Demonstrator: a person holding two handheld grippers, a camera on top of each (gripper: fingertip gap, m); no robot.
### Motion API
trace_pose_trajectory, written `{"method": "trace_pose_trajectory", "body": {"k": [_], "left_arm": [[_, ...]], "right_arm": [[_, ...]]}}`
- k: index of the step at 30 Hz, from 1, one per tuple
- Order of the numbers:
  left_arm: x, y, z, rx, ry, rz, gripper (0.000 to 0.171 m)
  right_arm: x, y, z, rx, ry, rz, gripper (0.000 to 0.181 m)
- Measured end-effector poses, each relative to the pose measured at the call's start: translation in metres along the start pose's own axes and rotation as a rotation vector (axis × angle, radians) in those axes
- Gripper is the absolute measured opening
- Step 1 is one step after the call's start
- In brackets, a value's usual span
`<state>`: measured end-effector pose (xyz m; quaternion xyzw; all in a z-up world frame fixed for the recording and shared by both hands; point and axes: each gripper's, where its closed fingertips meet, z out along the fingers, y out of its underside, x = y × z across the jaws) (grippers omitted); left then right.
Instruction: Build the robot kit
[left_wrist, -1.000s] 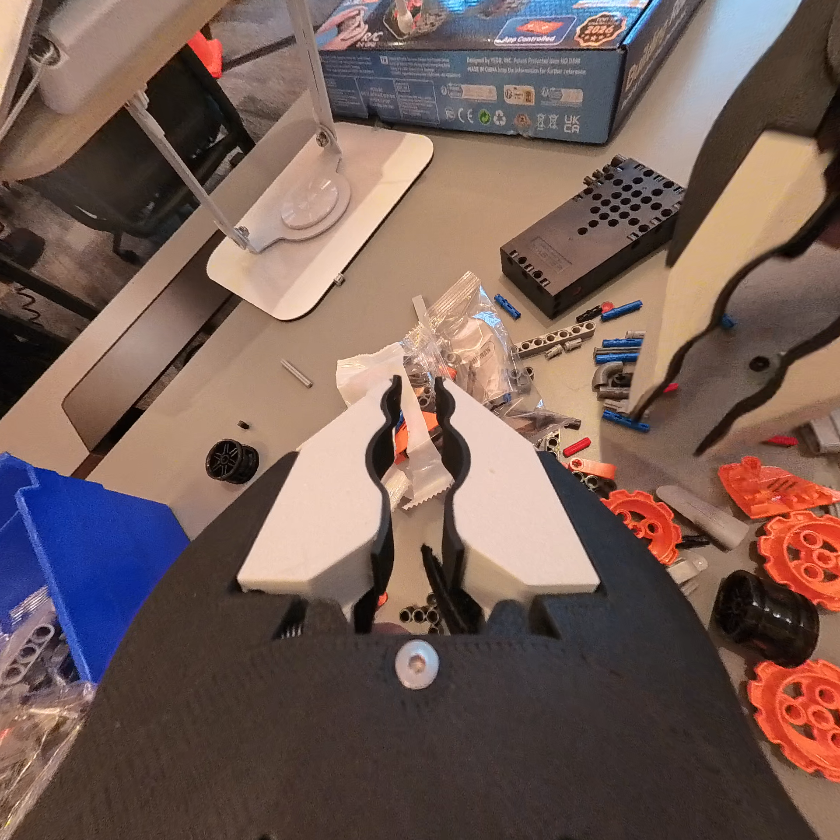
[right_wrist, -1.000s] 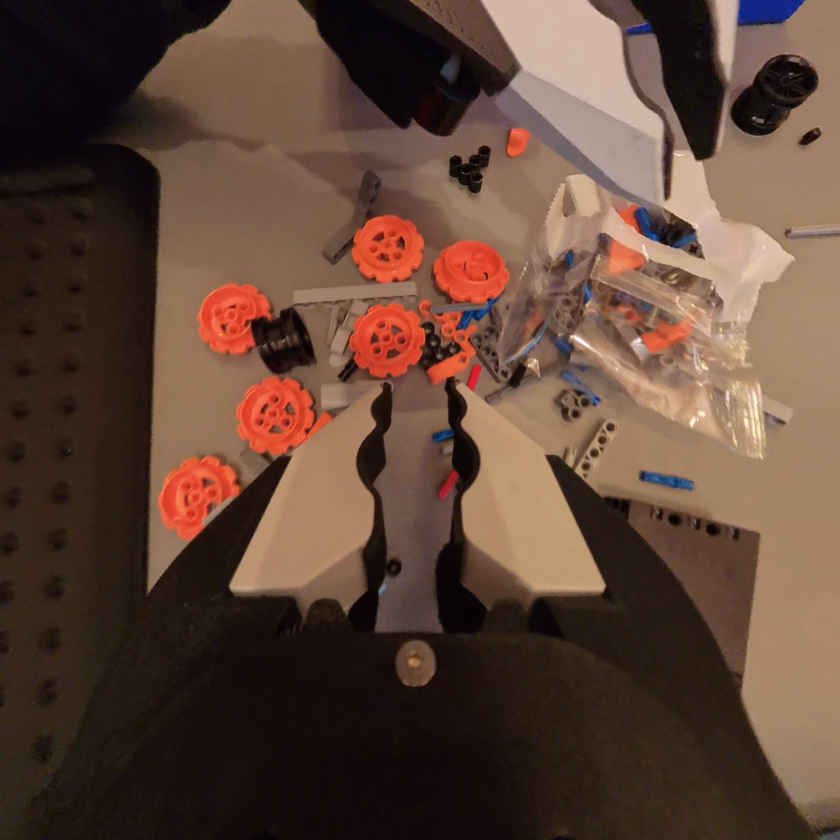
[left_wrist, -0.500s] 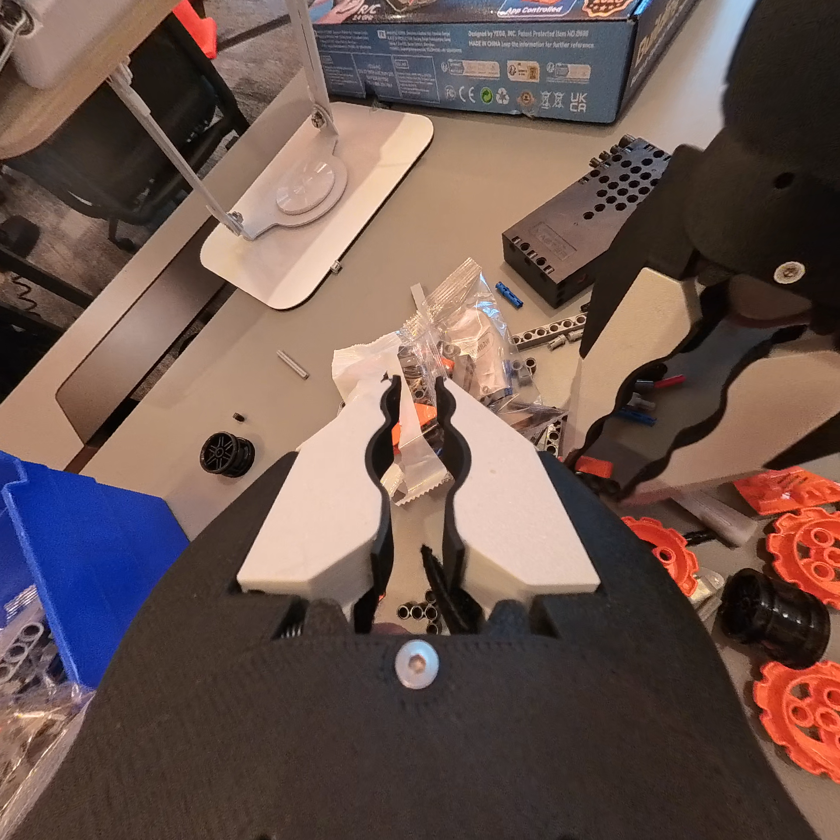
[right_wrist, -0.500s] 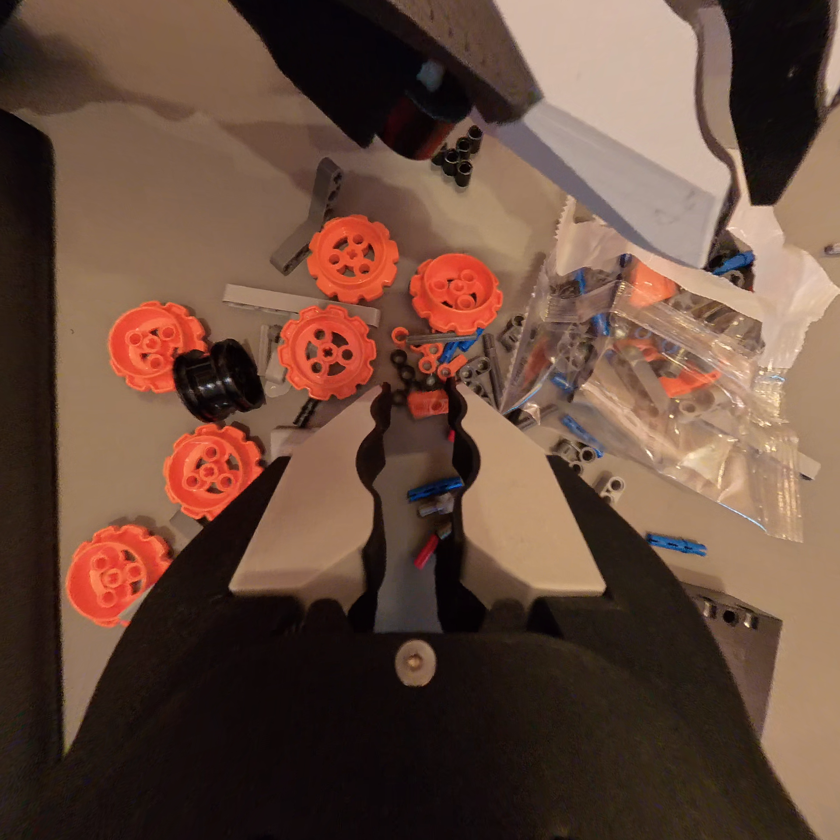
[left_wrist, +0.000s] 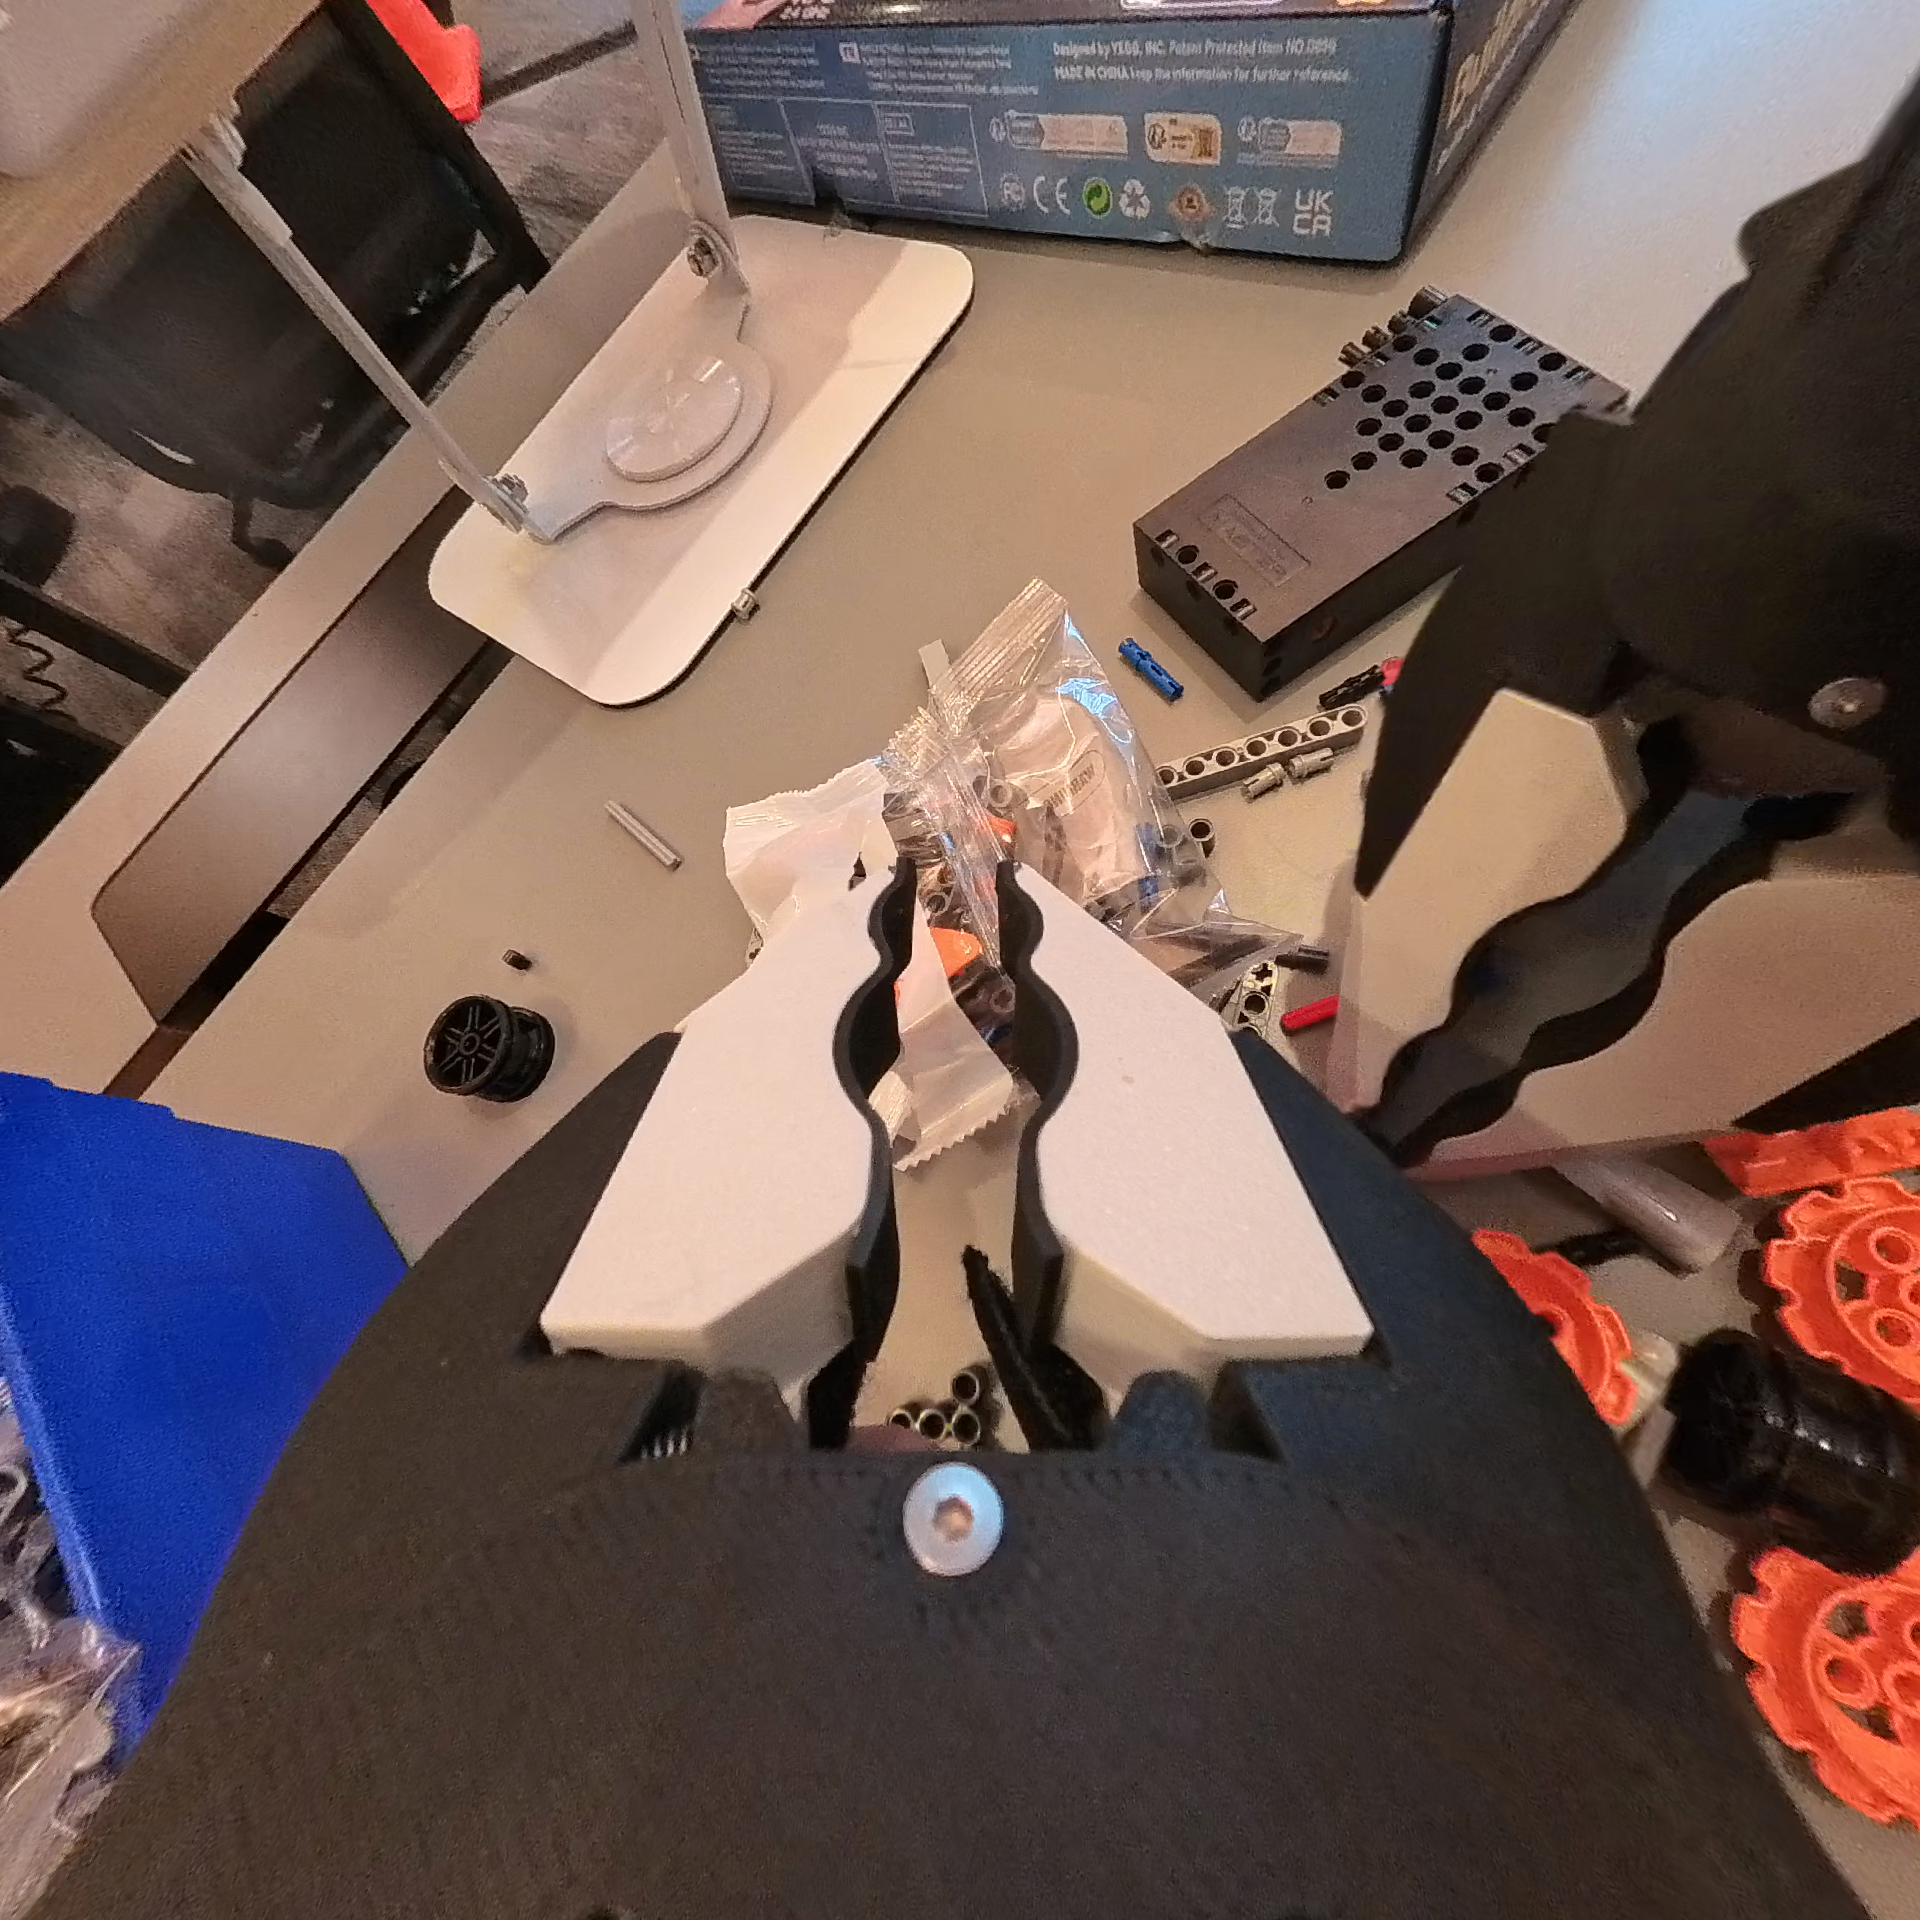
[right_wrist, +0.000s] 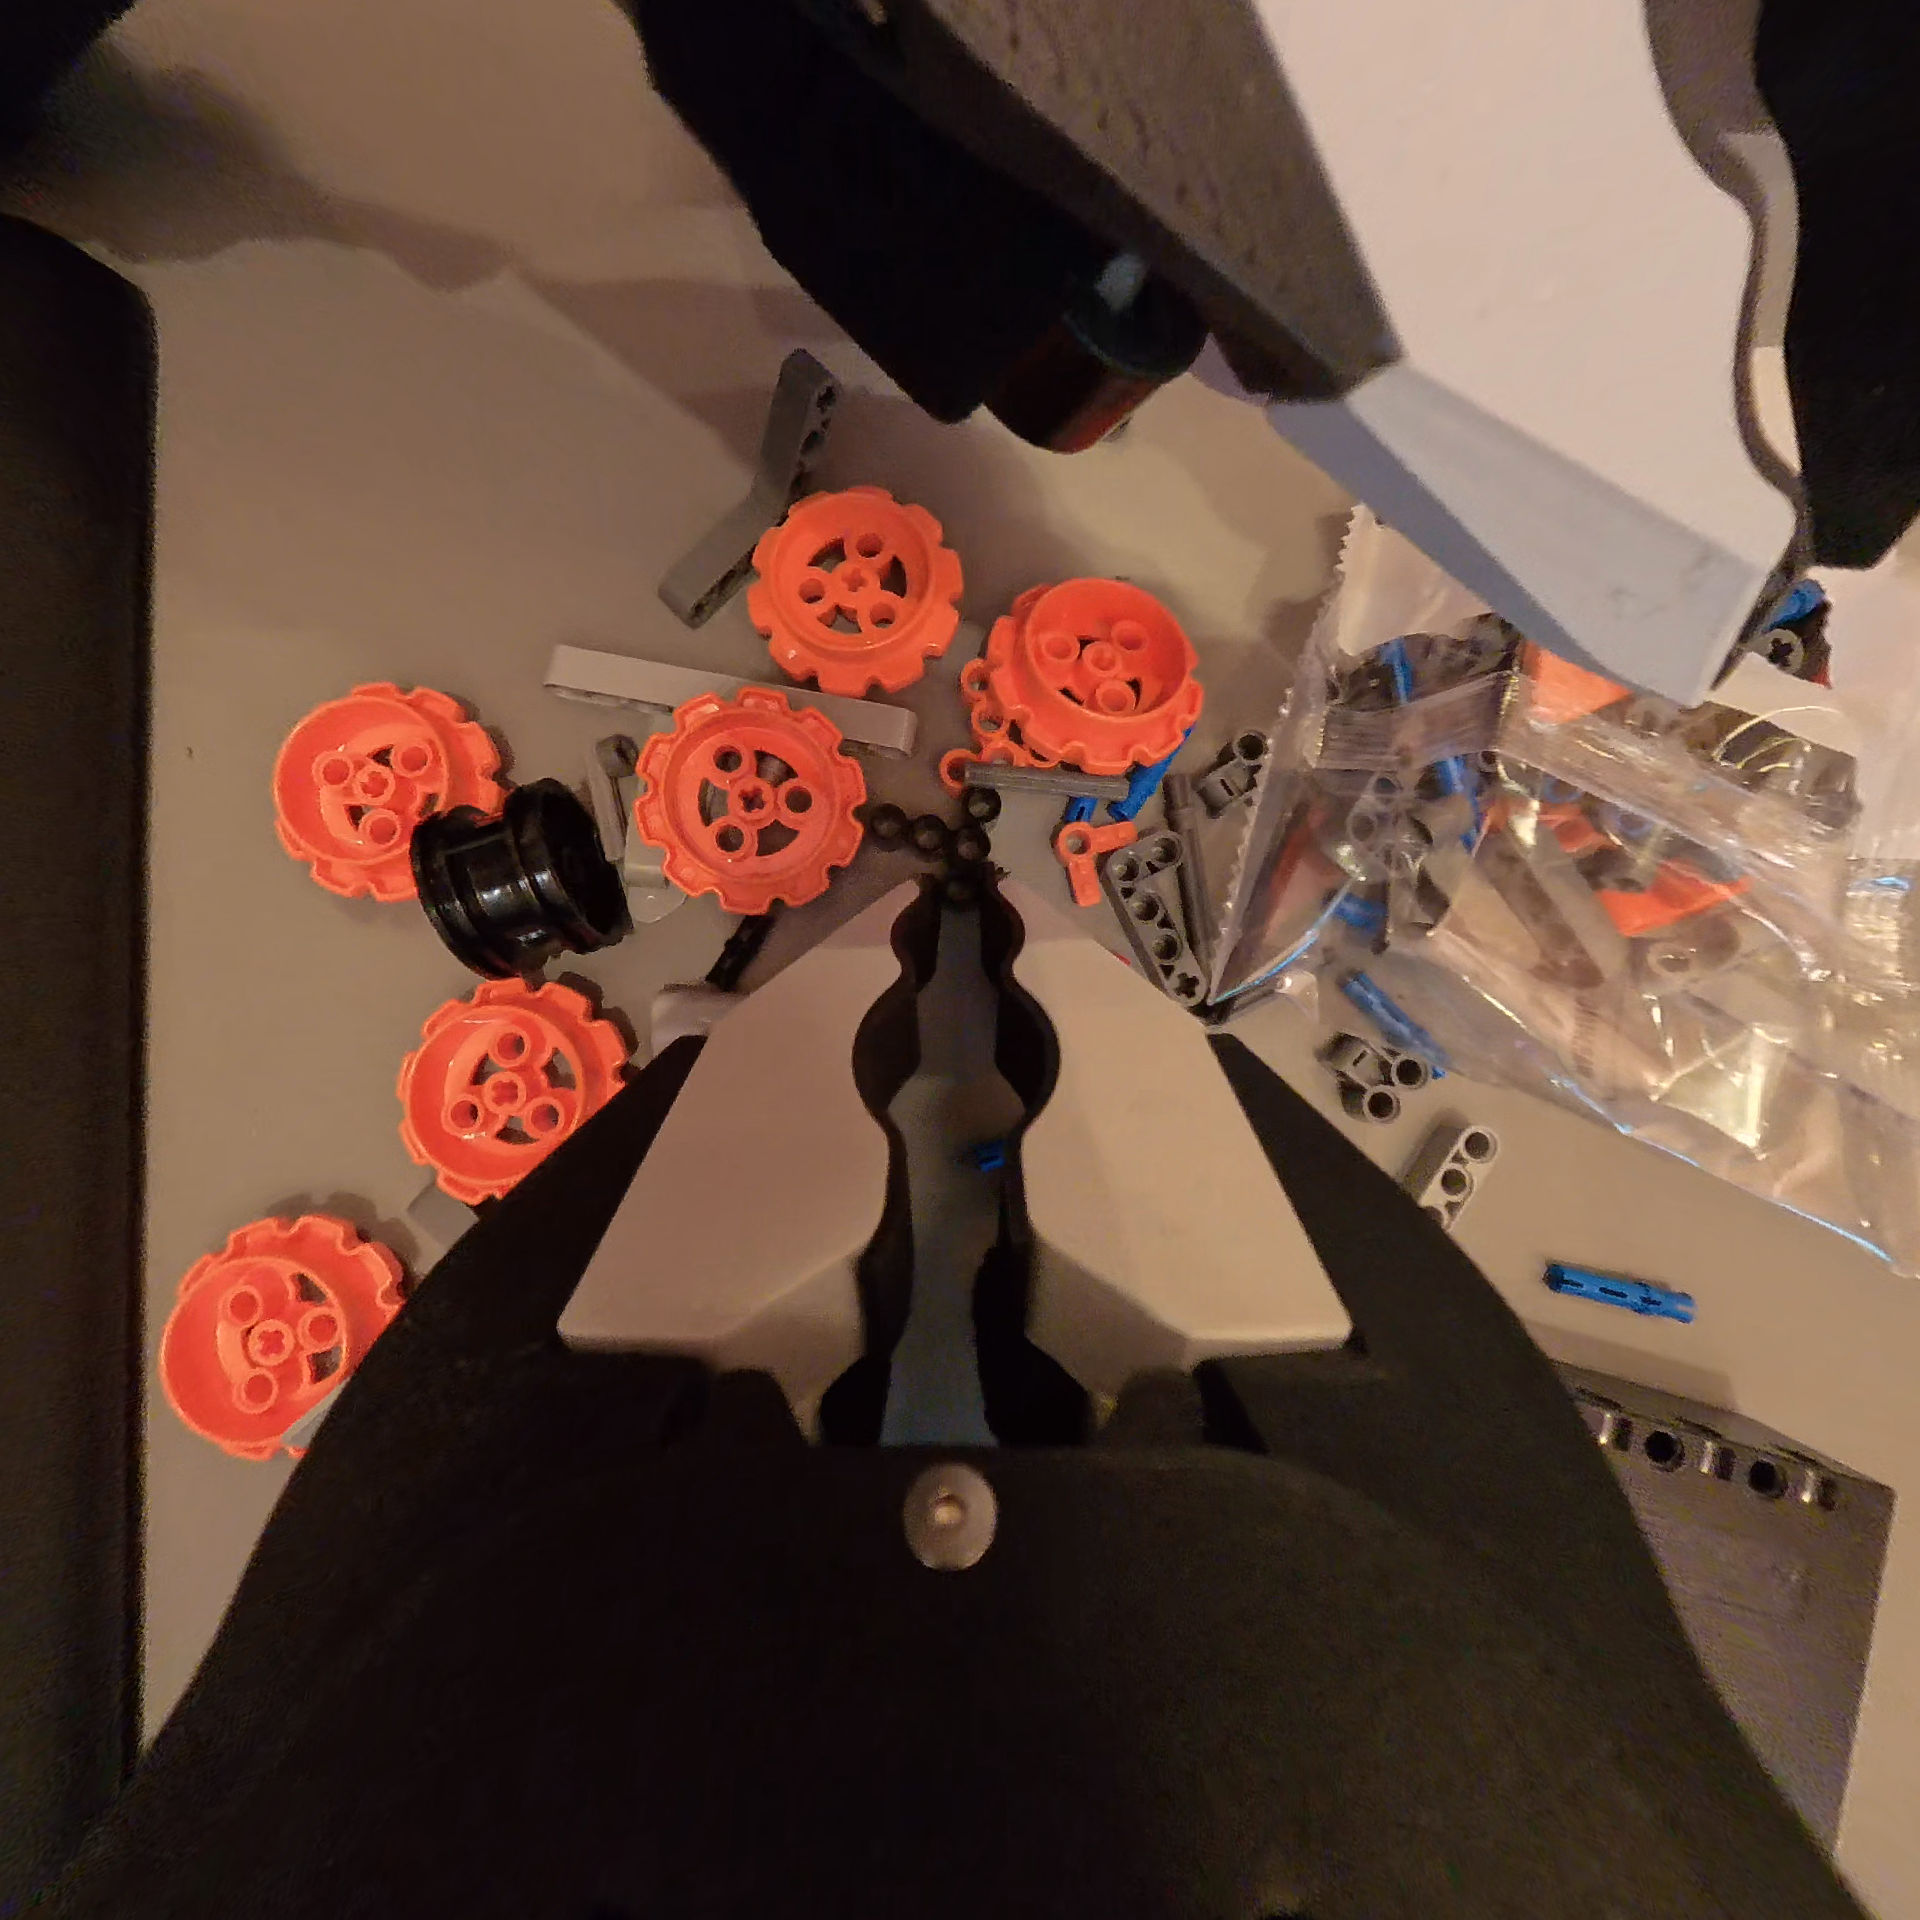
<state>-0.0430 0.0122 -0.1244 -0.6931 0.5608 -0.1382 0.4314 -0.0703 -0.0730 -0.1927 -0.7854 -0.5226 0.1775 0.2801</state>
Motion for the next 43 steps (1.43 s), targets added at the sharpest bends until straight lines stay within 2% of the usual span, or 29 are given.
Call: {"method": "trace_pose_trajectory", "body": {"k": [8, 17, 28, 33, 43], "left_arm": [[-0.001, -0.003, 0.002, 0.030, -0.007, -0.022, 0.013], [0.005, -0.006, 0.003, 0.060, 0.038, -0.041, 0.013], [0.028, -0.034, -0.003, 0.223, 0.132, -0.008, 0.014], [0.043, -0.028, 0.007, 0.201, 0.167, 0.041, 0.016], [0.061, -0.035, 0.008, 0.253, 0.207, 0.098, 0.016]], "right_arm": [[-0.007, 0.000, -0.013, 0.014, -0.034, 0.002, 0.006], [-0.007, -0.010, -0.062, 0.135, -0.032, -0.001, 0.006], [0.014, 0.015, -0.120, 0.281, -0.006, 0.025, 0.006], [0.023, 0.029, -0.124, 0.309, -0.002, 0.057, 0.006], [0.026, 0.032, -0.119, 0.321, -0.001, 0.064, 0.006]]}}
